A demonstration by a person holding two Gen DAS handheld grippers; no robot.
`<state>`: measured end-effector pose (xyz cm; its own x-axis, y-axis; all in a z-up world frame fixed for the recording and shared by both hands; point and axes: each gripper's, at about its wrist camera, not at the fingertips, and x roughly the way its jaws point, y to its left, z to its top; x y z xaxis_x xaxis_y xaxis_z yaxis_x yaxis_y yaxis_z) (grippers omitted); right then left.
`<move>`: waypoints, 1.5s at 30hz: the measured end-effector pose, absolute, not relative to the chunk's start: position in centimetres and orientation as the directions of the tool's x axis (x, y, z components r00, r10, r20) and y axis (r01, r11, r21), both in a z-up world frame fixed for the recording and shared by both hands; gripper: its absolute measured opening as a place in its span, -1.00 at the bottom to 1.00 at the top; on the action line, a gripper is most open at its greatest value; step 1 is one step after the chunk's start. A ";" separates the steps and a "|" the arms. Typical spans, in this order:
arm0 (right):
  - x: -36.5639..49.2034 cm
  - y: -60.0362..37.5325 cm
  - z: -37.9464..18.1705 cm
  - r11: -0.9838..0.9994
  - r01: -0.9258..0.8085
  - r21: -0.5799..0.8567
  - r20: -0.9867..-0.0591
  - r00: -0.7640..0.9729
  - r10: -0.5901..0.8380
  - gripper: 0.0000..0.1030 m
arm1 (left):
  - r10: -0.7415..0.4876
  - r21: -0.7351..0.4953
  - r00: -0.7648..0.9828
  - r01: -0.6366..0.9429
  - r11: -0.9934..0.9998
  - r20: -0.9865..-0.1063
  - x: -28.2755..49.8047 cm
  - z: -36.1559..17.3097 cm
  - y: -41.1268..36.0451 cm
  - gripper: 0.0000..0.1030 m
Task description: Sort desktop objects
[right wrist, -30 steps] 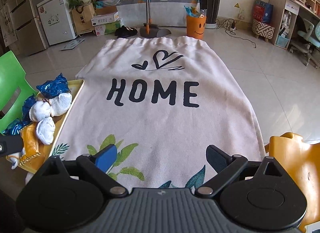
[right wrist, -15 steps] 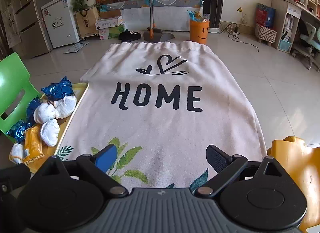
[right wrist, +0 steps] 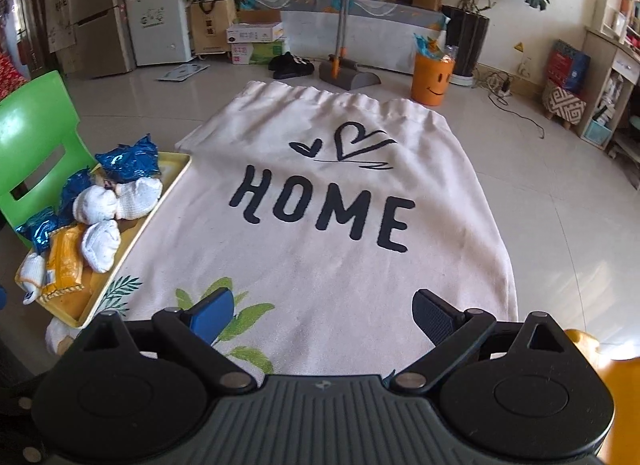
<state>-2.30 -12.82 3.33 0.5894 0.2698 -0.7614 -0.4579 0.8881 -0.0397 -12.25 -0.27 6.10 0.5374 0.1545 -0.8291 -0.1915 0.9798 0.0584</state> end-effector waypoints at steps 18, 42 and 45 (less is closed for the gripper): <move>-2.1 -10.3 2.3 0.852 -0.523 -0.030 -0.767 0.558 0.316 0.88 | 0.162 0.043 0.482 -0.249 0.968 -0.861 -11.2 4.3 1.6 0.99; -1.9 0.4 2.0 0.765 -0.643 0.049 -0.766 0.468 0.442 0.88 | 0.288 0.039 0.421 -0.510 0.859 -0.860 -11.1 3.8 11.3 0.99; -1.9 2.2 1.8 0.749 -0.659 0.070 -0.767 0.444 0.463 0.88 | 0.300 0.046 0.399 -0.534 0.844 -0.866 -11.0 3.2 12.4 0.99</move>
<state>-1.87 2.21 1.83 0.4437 0.4630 -0.7673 -0.6592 0.7486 0.0705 -11.00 12.45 3.21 0.3994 0.2999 -0.8664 -0.5340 0.8442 0.0460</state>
